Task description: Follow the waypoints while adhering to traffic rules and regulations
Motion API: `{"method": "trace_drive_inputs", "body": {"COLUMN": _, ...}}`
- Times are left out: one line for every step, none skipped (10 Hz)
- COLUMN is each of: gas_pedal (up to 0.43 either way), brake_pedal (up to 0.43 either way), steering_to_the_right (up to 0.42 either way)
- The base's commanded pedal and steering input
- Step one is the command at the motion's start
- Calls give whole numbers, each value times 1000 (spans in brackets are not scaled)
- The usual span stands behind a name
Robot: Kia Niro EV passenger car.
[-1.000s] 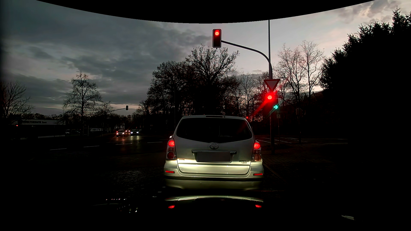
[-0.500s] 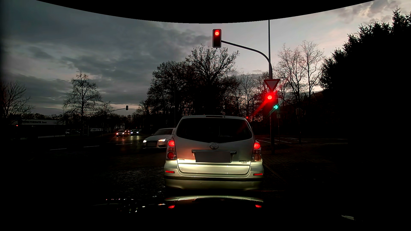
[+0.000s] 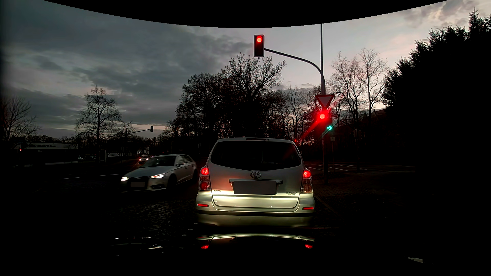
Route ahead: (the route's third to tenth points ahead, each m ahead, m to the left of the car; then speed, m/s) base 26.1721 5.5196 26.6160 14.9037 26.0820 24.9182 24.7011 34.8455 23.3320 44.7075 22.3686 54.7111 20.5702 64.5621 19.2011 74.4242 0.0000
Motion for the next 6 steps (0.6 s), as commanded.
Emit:
{"method": "trace_drive_inputs", "body": {"gas_pedal": 0, "brake_pedal": 341, "steering_to_the_right": -1}}
{"method": "trace_drive_inputs", "body": {"gas_pedal": 0, "brake_pedal": 341, "steering_to_the_right": -1}}
{"method": "trace_drive_inputs", "body": {"gas_pedal": 0, "brake_pedal": 341, "steering_to_the_right": 0}}
{"method": "trace_drive_inputs", "body": {"gas_pedal": 0, "brake_pedal": 341, "steering_to_the_right": -1}}
{"method": "trace_drive_inputs", "body": {"gas_pedal": 0, "brake_pedal": 341, "steering_to_the_right": 0}}
{"method": "trace_drive_inputs", "body": {"gas_pedal": 0, "brake_pedal": 341, "steering_to_the_right": -1}}
